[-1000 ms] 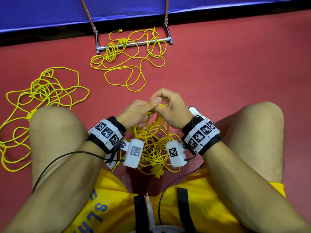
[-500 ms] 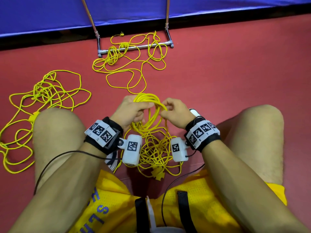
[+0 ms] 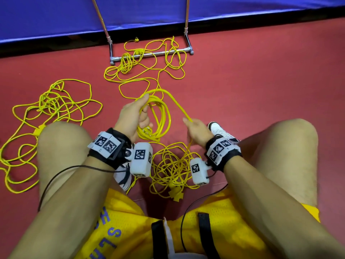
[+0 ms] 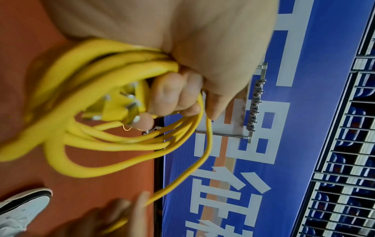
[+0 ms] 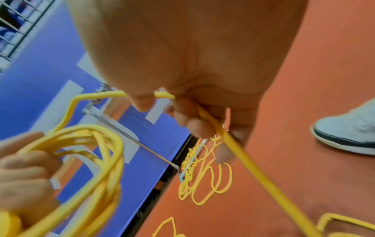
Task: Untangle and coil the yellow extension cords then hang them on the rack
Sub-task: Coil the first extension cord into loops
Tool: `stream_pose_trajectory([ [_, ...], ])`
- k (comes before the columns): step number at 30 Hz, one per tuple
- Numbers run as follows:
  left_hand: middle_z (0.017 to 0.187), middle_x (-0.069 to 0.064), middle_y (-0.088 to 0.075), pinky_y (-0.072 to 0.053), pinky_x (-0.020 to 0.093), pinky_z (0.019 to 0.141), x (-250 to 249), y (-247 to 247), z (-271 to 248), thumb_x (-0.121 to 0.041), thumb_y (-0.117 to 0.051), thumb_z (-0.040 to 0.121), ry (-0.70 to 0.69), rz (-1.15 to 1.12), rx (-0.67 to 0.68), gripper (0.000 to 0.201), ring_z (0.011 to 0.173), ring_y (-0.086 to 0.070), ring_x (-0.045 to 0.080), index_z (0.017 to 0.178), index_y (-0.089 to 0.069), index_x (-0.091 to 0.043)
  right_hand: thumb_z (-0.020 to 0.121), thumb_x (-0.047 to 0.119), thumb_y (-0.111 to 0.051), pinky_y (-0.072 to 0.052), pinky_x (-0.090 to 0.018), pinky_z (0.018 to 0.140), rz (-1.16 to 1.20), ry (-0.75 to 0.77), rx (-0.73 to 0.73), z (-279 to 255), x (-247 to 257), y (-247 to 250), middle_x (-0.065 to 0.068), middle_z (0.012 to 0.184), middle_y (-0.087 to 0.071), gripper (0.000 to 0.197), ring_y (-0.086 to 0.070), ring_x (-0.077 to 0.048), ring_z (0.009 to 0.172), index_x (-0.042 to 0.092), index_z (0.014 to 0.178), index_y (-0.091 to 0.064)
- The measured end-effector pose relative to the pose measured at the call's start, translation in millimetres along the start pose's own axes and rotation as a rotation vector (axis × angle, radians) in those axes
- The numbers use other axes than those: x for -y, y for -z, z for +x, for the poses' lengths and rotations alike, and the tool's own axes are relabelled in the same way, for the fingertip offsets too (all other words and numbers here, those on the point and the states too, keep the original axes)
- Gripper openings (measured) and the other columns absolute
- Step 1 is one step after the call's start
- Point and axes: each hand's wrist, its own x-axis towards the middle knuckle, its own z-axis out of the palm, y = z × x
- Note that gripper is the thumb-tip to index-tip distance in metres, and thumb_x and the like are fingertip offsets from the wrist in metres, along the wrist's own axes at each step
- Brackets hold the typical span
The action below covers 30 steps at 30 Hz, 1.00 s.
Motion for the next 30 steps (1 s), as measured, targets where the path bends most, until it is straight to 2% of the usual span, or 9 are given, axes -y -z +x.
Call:
stream_pose_trajectory([
  [2,0.036,-0.003,-0.020,-0.041,0.025,0.044,-2.0,-0.6,-1.7,-0.052,-0.054,0.097,0.047,0.058,0.044,0.051,0.029,-0.024,0.013,0.062,-0.044,-0.017,0.082,0.066,-0.051,-0.046,-0.039,0.059,0.237,0.074,-0.066,1.1,7.7,8.8,0.011,0.050,-0.038,0.042,-0.036,-0.015,0.046,0.028,0.068,-0.046],
  [4,0.035,-0.003,-0.019,-0.042,0.025,0.045,-3.7,0.0,-3.9,-0.060,-0.050,0.095,0.089,0.062,0.105,0.056,0.029,-0.025,0.013,0.059,-0.044,-0.017,0.084,0.061,-0.047,-0.028,-0.028,0.051,0.397,0.142,-0.097,3.0,13.2,16.1,0.013,0.050,-0.033,0.037,-0.027,-0.010,0.043,0.027,0.073,-0.042],
  [8,0.030,-0.005,-0.025,-0.042,0.024,0.048,-10.1,0.8,-6.4,-0.056,-0.040,0.096,0.184,-0.198,0.333,0.061,0.028,-0.027,0.012,0.051,-0.051,-0.016,0.090,0.056,-0.044,-0.036,-0.033,0.059,0.156,0.240,-0.335,17.3,-4.7,20.7,0.010,0.060,-0.048,0.040,-0.041,-0.012,0.056,0.022,0.071,-0.047],
  [11,0.033,-0.005,-0.029,-0.043,0.025,0.052,-10.2,2.8,-7.8,-0.048,-0.041,0.092,0.125,-0.339,0.415,0.051,0.031,-0.029,0.011,0.057,-0.055,-0.014,0.088,0.063,-0.048,-0.036,-0.030,0.055,-0.005,0.145,-0.203,17.7,-16.0,8.1,0.008,0.048,-0.050,0.052,-0.044,-0.013,0.049,0.019,0.062,-0.055],
  [15,0.039,-0.006,-0.031,-0.046,0.026,0.056,-13.9,8.3,-1.3,-0.045,-0.043,0.091,-0.011,-0.529,0.295,0.043,0.036,-0.031,0.011,0.064,-0.054,-0.014,0.090,0.068,-0.048,-0.045,-0.034,0.062,-0.302,-0.003,0.104,4.2,-19.3,-4.7,-0.002,0.053,-0.058,0.063,-0.054,-0.021,0.053,0.014,0.060,-0.057],
  [18,0.044,-0.006,-0.034,-0.049,0.027,0.061,-18.6,13.0,5.5,-0.043,-0.037,0.099,-0.084,-0.594,0.193,0.041,0.042,-0.035,0.012,0.073,-0.052,-0.015,0.092,0.043,-0.063,-0.041,-0.029,0.057,-0.475,-0.059,0.259,0.2,-28.1,-6.2,-0.005,0.065,-0.060,0.038,-0.055,-0.021,0.062,0.014,0.067,-0.059],
  [24,0.055,-0.001,-0.042,-0.046,0.034,0.069,-18.0,12.7,8.9,-0.028,-0.035,0.103,-0.239,-0.603,0.062,0.029,0.053,-0.043,0.017,0.082,-0.049,-0.013,0.094,0.023,-0.056,-0.040,-0.025,0.055,-0.689,-0.182,0.249,-1.3,-38.0,-12.1,-0.009,0.077,-0.060,0.022,-0.052,-0.020,0.066,0.008,0.090,-0.071],
  [28,0.061,0.002,-0.050,-0.049,0.035,0.063,-16.7,18.0,15.6,-0.016,-0.039,0.104,-0.397,-0.443,-0.019,0.008,0.057,-0.054,0.021,0.099,-0.044,-0.012,0.102,0.033,-0.047,-0.037,-0.025,0.054,-0.435,-0.203,0.300,-11.2,-26.7,-14.8,0.006,0.061,-0.059,0.025,-0.050,-0.013,0.062,0.015,0.088,-0.057],
  [30,0.063,-0.001,-0.053,-0.049,0.033,0.058,-14.0,17.2,16.1,-0.012,-0.043,0.104,-0.492,-0.289,-0.070,0.004,0.058,-0.056,0.019,0.103,-0.042,-0.016,0.105,0.033,-0.042,-0.046,-0.032,0.064,-0.383,-0.139,0.324,-20.5,-15.5,-12.3,-0.001,0.073,-0.064,0.025,-0.058,-0.016,0.068,0.015,0.094,-0.055],
])
